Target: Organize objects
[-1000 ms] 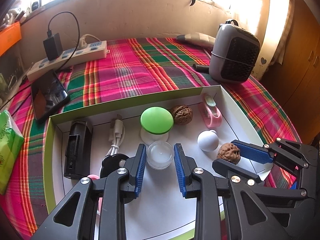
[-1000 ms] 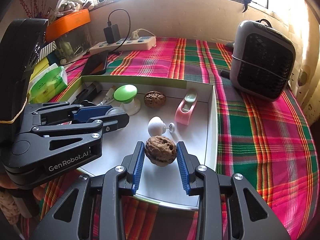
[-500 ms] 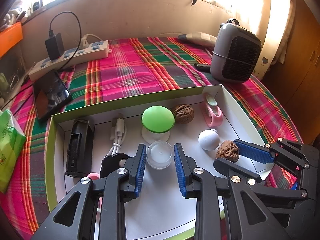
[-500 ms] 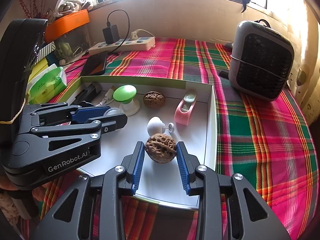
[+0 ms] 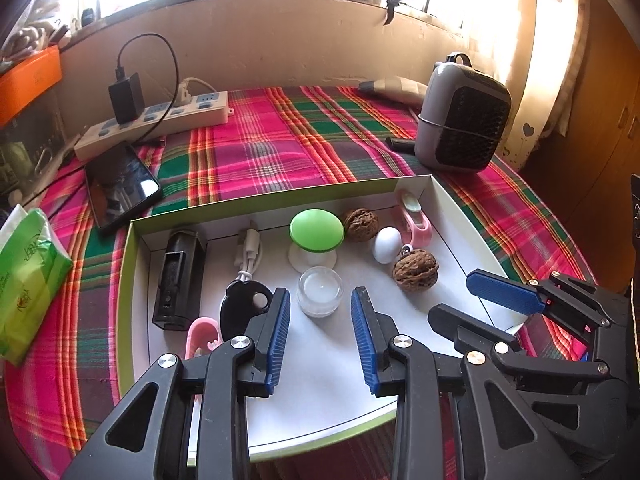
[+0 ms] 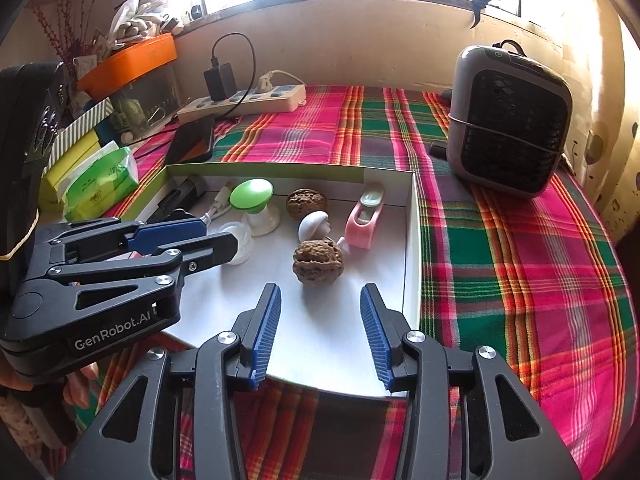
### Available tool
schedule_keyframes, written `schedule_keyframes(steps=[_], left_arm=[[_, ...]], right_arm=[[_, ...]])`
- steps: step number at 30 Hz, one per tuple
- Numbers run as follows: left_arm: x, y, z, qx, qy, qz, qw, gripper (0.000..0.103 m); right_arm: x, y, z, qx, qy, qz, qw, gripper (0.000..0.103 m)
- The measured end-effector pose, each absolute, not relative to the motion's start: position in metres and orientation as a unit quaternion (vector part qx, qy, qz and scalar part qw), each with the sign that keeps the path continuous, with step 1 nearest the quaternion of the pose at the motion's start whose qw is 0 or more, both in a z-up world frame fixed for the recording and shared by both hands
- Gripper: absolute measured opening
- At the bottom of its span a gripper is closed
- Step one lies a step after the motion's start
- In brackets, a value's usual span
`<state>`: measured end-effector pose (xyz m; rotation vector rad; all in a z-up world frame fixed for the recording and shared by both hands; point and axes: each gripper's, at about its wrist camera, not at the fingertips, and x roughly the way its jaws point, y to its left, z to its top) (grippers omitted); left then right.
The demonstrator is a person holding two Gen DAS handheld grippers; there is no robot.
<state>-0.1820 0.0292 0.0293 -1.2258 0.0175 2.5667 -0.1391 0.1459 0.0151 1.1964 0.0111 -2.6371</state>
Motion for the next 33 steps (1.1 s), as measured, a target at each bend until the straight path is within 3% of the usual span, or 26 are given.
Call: schedule_keyframes(steps=[33], left_arm=[[-0.090, 0.019, 0.037, -0.401, -0.002, 0.912, 0.082, 0.030]], right_arm=[[-0.073, 0.144, 0.031, 0.378, -0.002, -0.918, 0.121, 0.043]])
